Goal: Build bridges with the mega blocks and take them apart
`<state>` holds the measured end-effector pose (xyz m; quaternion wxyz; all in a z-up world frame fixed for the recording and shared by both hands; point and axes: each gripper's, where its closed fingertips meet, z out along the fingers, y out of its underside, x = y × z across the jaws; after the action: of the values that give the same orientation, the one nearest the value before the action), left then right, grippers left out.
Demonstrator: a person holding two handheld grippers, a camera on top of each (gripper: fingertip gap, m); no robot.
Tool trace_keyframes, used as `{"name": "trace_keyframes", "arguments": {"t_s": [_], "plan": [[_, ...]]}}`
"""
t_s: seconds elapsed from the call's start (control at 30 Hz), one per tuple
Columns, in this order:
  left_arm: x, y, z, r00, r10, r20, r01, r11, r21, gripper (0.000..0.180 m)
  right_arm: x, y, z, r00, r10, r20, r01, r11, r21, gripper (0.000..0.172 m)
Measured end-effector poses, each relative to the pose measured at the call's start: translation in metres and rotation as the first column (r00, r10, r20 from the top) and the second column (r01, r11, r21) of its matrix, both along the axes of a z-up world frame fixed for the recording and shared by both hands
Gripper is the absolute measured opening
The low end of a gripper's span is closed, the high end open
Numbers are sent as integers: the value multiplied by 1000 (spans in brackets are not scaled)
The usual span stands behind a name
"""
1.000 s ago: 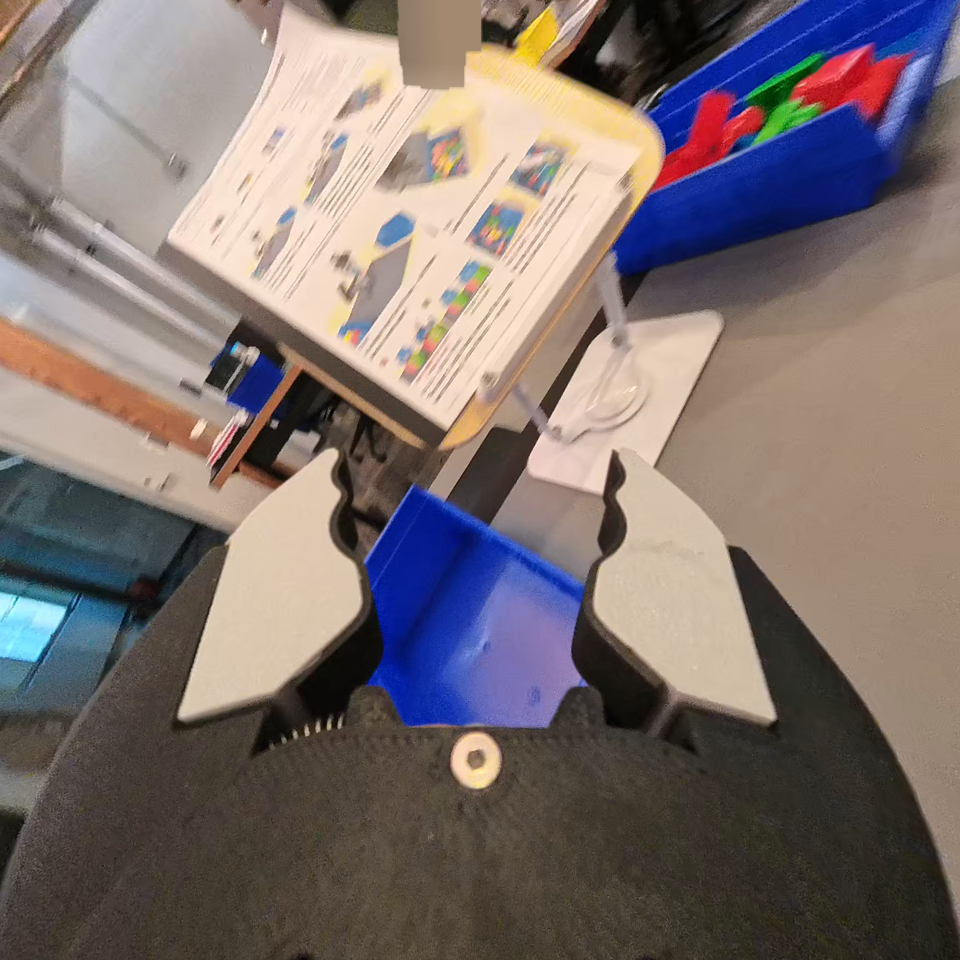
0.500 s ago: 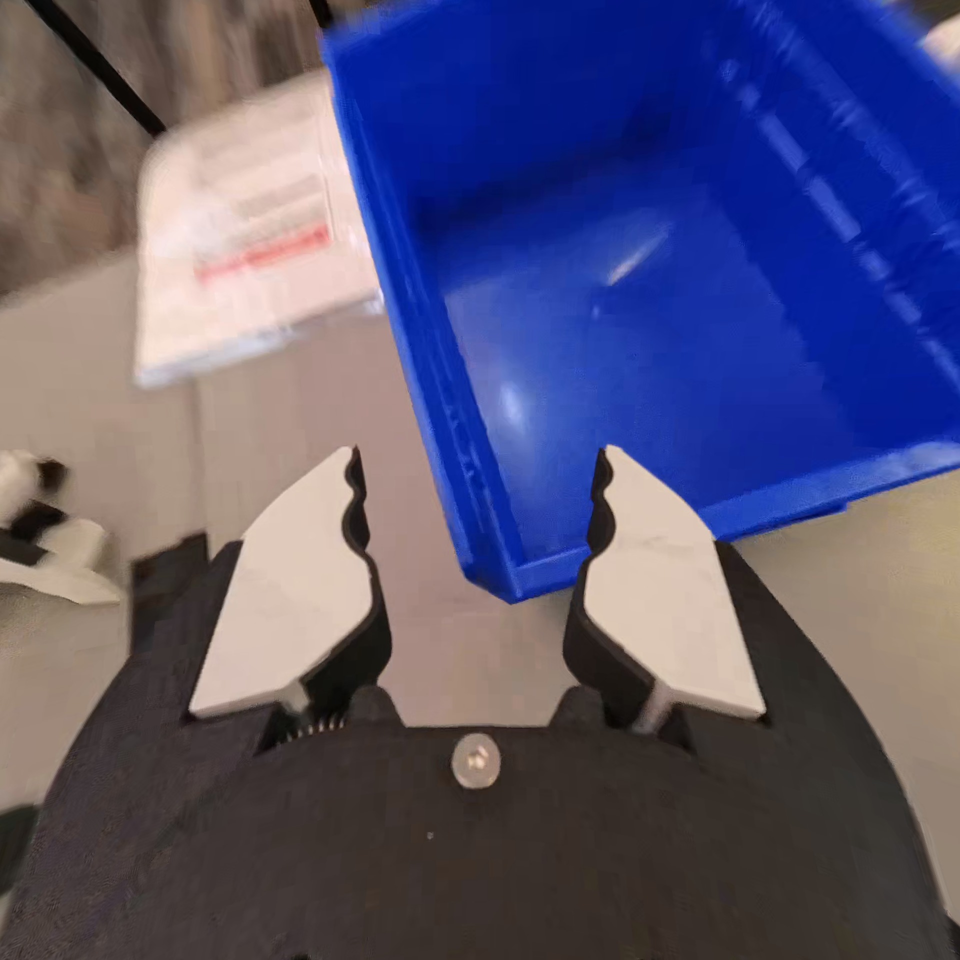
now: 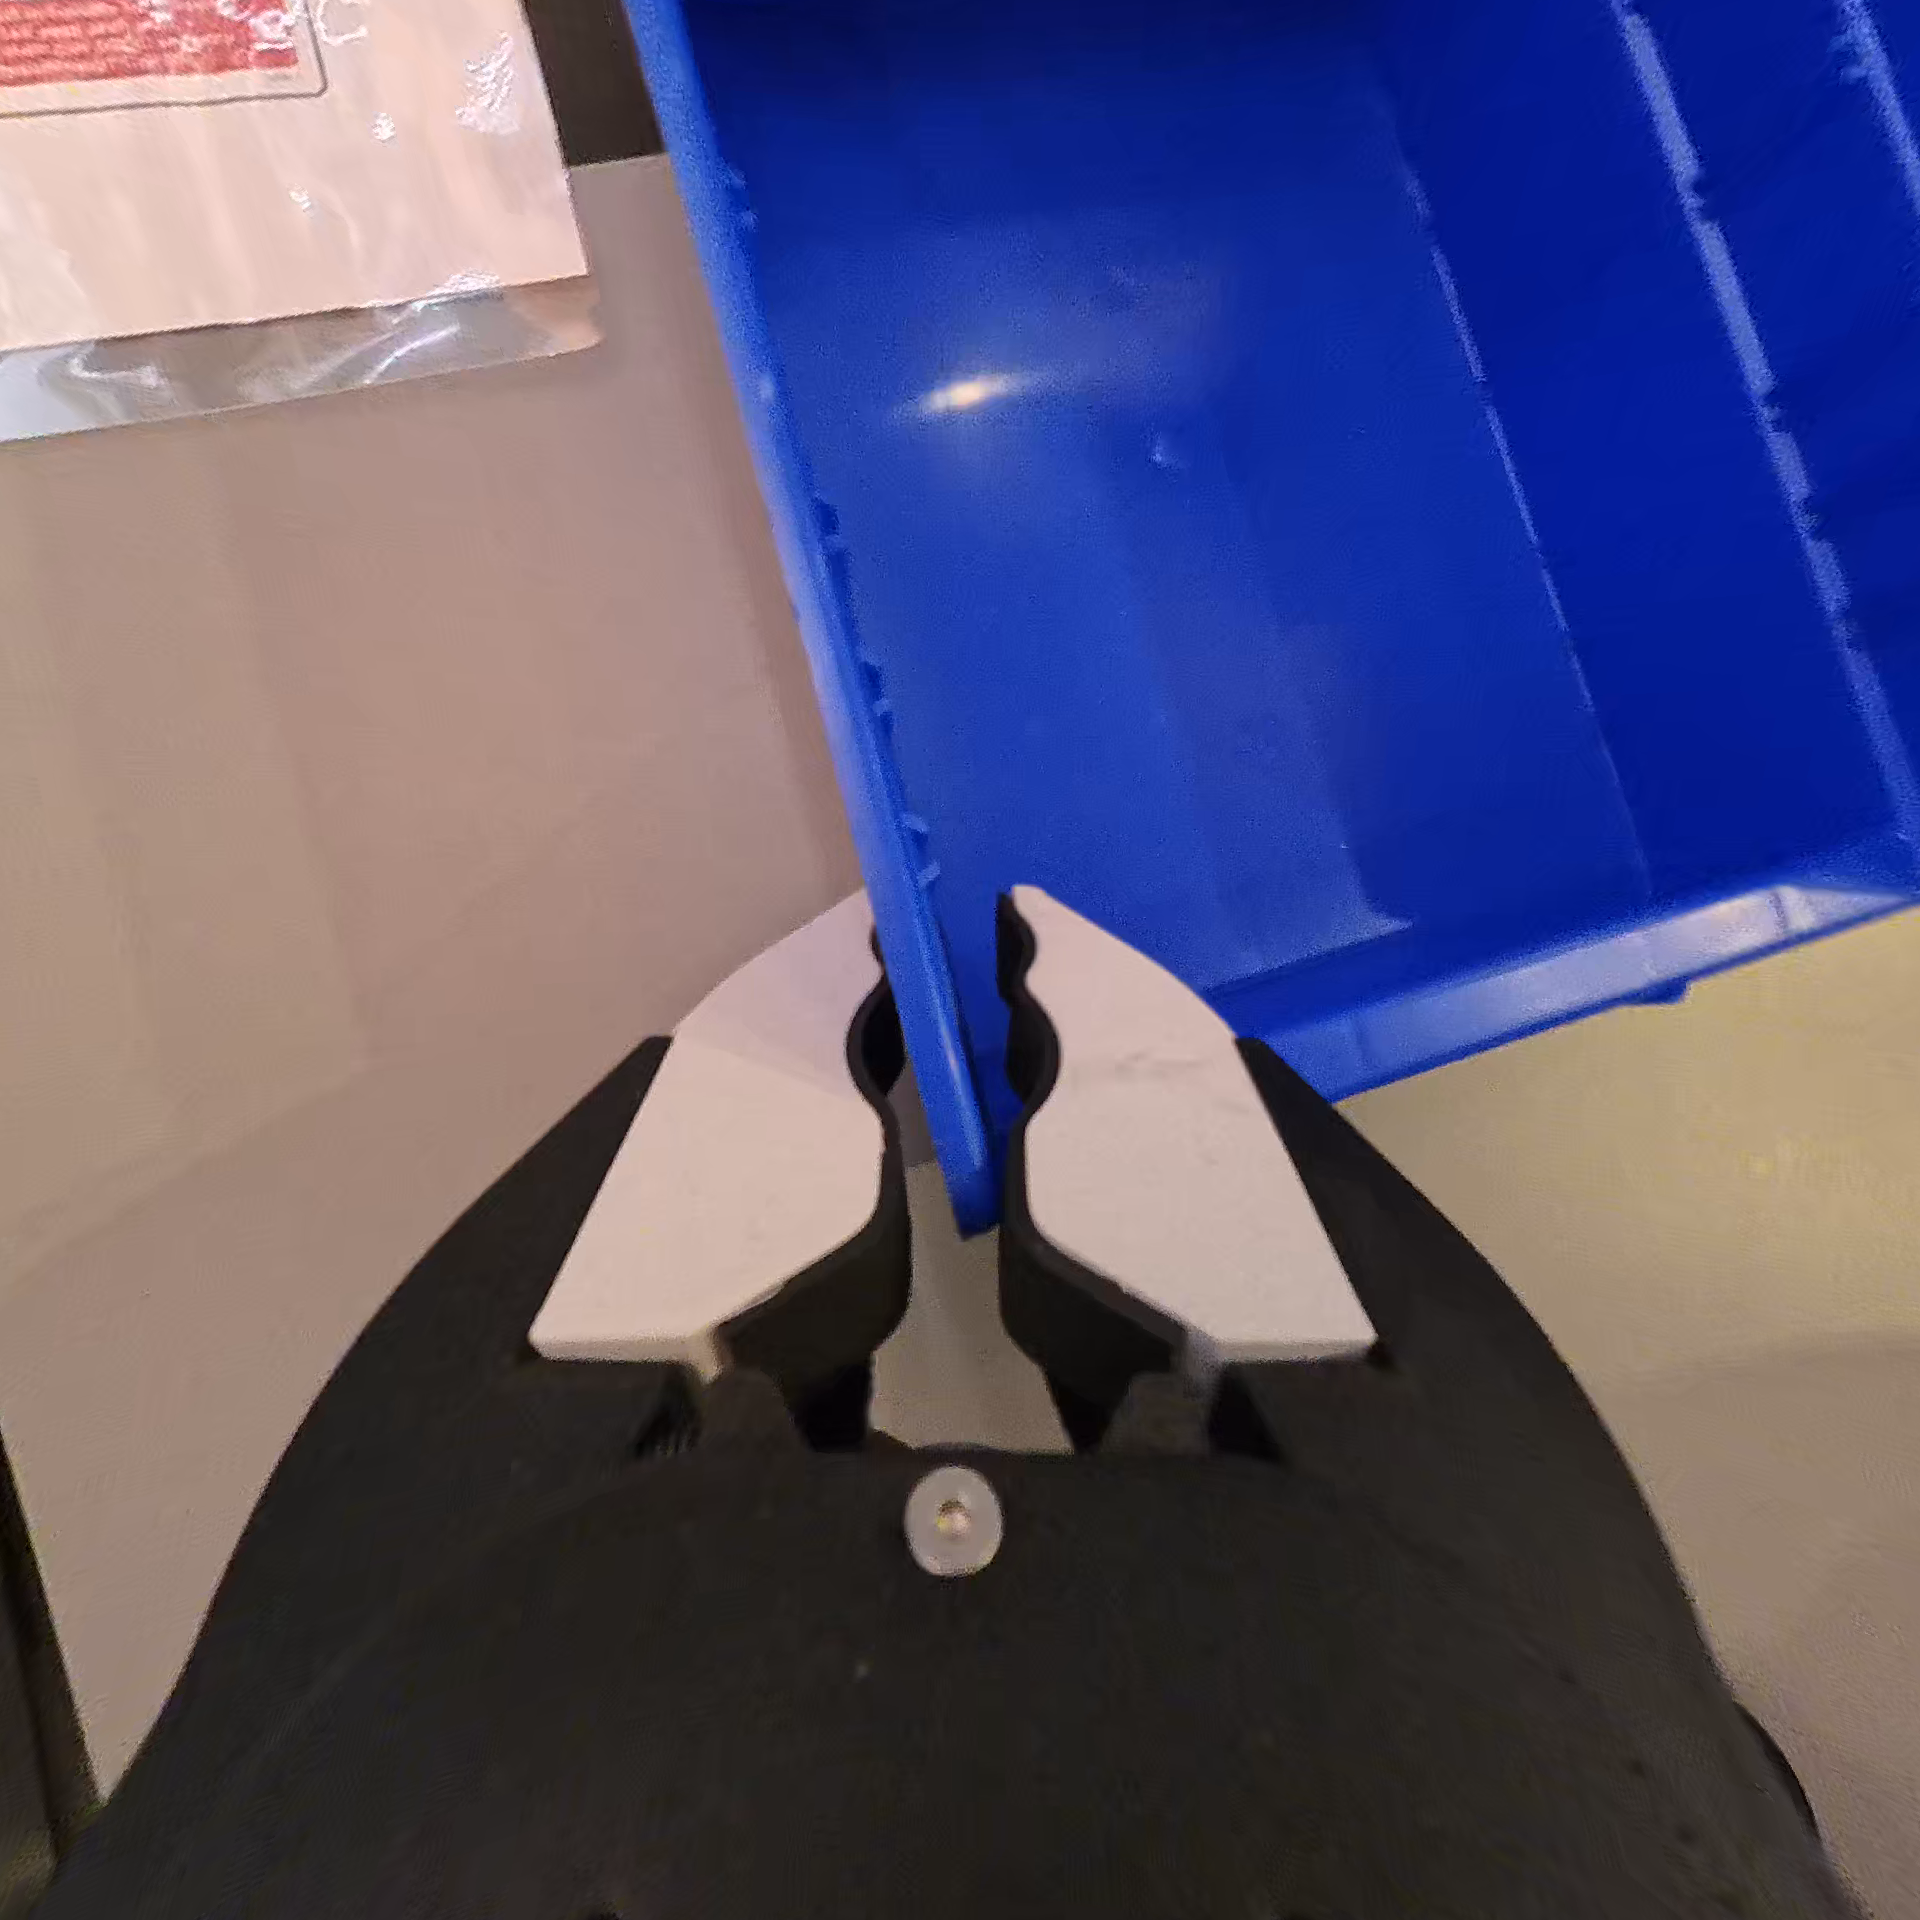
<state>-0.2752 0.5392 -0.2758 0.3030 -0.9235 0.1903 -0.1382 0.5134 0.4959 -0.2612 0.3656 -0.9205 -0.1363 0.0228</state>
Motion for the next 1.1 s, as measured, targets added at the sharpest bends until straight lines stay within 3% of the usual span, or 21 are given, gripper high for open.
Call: {"name": "trace_keyframes", "arguments": {"t_s": [0.07, 0.17, 0.37, 0.73, 0.93, 1.1], "plan": [[-2, 0, 0, 999, -2, -38, 2, 1000, 2, 4, 0, -2, 1, 1000, 1, 3, -1, 1000, -6, 5], [12, -8, 1, 998, -41, 38, 43, 999, -30, 4, -2, -7, 4, 1000, 14, -3, -14, 999, -31, 5], [15, -17, 16, 998, -60, 12, 60, 998, -15, 3, 1, -20, 19, 998, 62, -33, -65, 990, -121, 6], [-23, -54, 51, 1000, 5, 12, -6, 999, 40, 4, -10, -75, 54, 953, 302, -34, -297, 902, -315, 6], [-57, -90, 81, 993, 104, 59, -111, 984, 136, 4, -45, -106, 60, 895, 443, -44, -430, 833, -348, 6], [-87, -129, 102, 972, 202, 122, -225, 950, 217, 4, -108, -120, 58, 826, 561, -63, -546, 766, -340, 6]]}}
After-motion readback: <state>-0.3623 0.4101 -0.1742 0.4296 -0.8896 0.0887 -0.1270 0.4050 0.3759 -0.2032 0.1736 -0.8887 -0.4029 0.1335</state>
